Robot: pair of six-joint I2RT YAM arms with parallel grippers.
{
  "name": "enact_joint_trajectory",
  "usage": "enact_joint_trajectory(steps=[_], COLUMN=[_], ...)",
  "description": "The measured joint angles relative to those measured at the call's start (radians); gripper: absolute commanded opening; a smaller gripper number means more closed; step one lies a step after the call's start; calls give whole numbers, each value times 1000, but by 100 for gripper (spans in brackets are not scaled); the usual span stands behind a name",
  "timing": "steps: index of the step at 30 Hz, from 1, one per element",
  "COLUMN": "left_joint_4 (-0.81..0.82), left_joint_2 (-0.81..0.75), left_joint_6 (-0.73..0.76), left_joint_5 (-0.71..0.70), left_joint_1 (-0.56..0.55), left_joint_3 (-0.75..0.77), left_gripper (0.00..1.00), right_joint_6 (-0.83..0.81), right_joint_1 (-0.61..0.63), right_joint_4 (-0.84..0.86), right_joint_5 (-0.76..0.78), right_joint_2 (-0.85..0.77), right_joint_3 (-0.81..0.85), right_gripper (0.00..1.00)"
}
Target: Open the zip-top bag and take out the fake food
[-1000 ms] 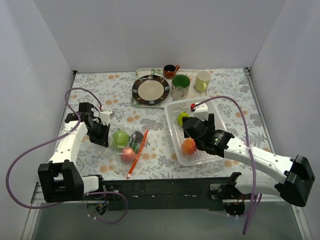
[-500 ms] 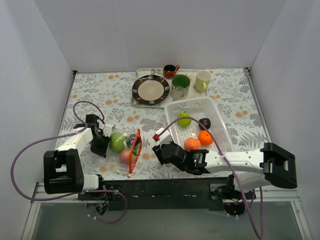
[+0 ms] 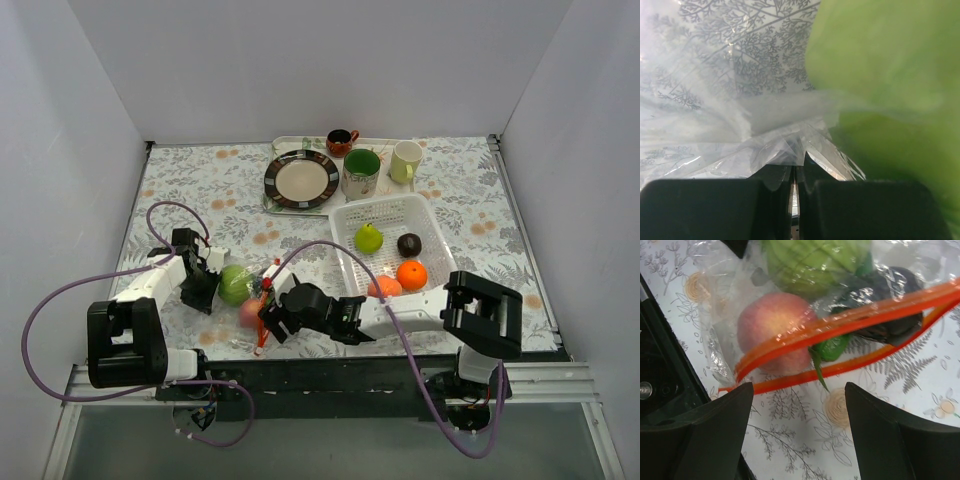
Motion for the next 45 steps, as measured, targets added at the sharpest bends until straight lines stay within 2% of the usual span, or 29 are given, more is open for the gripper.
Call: enact_joint_trajectory(steps=[7, 18, 21, 22, 24, 25, 27, 28, 32, 37, 45], left_joint_4=[-3, -3, -6, -7, -10, -10, -10, -10, -10, -10, -8], left_joint_2=[0, 0, 0, 0, 0, 0, 0, 0, 0, 6, 21], left_joint_6=[1, 11, 11, 11, 12, 12, 13, 14, 19, 19, 19], left_joint_5=[0, -3, -4, -4, -4, -4, -4, -4, -4, -4, -4], left_joint_1=[0, 0, 0, 0, 0, 0, 0, 0, 0, 0, 0], left_joint_3=[3, 8, 10, 10, 11, 11, 11, 11, 11, 16, 29], left_gripper=[0, 0, 0, 0, 0, 0, 0, 0, 0, 0, 0], right_joint_6=[-13, -8, -2, 3, 9, 14, 19, 21, 26, 30, 32], right_joint_1=[-15, -36, -36, -36, -36, -36, -36, -36, -36, -36, -42], right_joint_4=[34, 43, 40, 39, 42, 46, 62, 69, 64, 7, -110], right_joint_5=[-109, -184, -191, -192, -194, -195, -194, -190, -166, -125, 2], right_joint_2=[133, 241, 256, 259, 261, 261, 254, 245, 148, -35, -409], right_joint_3=[97, 237, 245, 244, 242, 239, 220, 206, 95, -47, -168], right_gripper=[85, 86, 80, 72, 64, 56, 50, 45, 38, 33, 33])
